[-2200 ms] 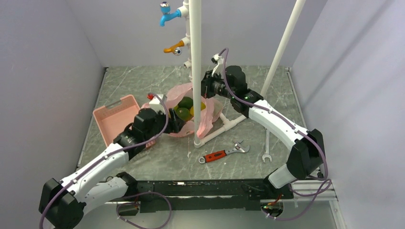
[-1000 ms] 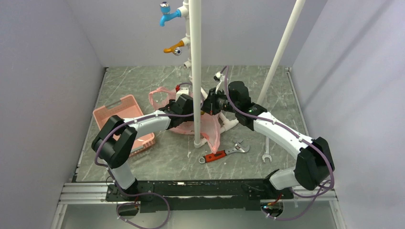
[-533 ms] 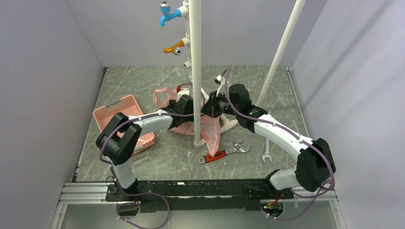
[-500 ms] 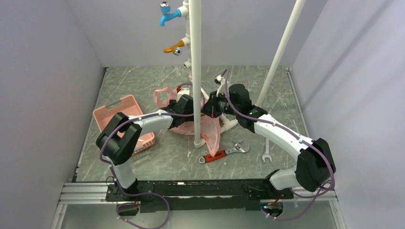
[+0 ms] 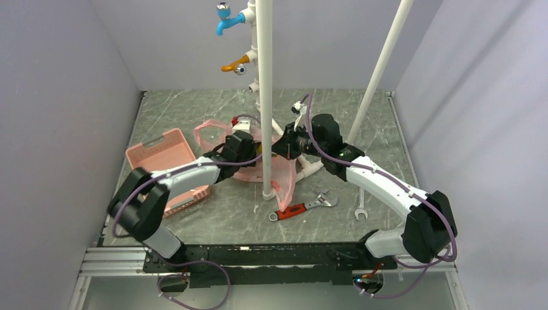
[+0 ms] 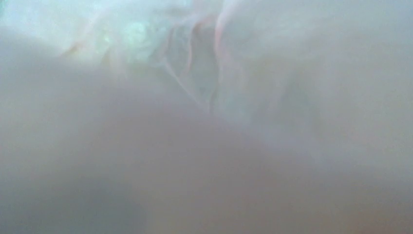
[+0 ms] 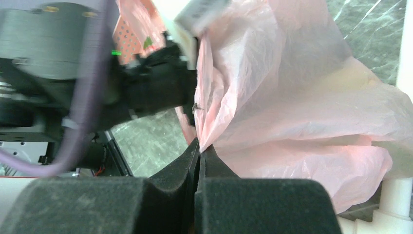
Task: Take the fake fruits out of the plastic bag
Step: Take out the fake fruit from the plastic bag.
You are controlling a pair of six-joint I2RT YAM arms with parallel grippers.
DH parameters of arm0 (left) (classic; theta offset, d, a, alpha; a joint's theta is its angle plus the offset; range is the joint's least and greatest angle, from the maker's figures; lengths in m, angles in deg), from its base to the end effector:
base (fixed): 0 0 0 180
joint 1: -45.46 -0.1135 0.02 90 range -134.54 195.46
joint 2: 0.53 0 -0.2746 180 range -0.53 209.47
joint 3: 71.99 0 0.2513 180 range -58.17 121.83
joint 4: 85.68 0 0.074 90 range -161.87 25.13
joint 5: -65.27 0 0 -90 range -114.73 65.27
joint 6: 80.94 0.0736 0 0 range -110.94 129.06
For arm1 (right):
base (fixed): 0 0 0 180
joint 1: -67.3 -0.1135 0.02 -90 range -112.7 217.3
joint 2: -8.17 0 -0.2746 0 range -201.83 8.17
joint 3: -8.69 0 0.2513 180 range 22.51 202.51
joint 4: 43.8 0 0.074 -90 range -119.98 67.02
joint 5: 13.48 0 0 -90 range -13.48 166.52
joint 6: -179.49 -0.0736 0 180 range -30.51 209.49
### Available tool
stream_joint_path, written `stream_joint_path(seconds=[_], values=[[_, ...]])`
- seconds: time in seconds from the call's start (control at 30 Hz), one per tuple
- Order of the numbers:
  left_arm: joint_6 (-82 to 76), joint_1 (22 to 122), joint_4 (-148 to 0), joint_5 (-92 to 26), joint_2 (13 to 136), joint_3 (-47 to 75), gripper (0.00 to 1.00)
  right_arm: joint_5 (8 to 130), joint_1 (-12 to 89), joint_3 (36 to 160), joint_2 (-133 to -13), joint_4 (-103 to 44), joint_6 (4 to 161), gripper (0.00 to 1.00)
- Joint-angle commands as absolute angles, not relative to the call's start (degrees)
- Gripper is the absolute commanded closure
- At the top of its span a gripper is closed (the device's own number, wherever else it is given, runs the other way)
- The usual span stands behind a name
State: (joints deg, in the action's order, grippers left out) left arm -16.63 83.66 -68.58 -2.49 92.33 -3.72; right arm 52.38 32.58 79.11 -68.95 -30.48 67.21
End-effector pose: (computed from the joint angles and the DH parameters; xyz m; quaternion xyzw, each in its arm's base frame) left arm 0.3067 -0.2059 0.1887 0.0191 0.8986 -0.0631 0.4338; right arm 0.2631 0.2190 0.3035 -0.2060 0.7834 0.4181 0.4111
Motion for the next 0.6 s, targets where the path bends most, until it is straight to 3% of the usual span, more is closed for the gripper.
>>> stream_joint_path(seconds=[0.0, 0.33, 0.57], values=[[-16.8, 83.8, -70.7, -11.9, 80.6, -7.3, 0.61, 54.7, 32.4, 79.0, -67.3, -32.2, 68.9, 1.00], [-18.3, 83.8, -62.2, -29.6, 58.9, -14.5, 0.63, 56.0, 33.3, 79.9, -68.9, -31.5, 69.7, 1.00], [-17.6, 83.8, -48.2, -25.9, 40.7, -18.6, 0.61, 56.2, 33.5, 79.7, -69.6, -31.9, 69.7, 1.00]])
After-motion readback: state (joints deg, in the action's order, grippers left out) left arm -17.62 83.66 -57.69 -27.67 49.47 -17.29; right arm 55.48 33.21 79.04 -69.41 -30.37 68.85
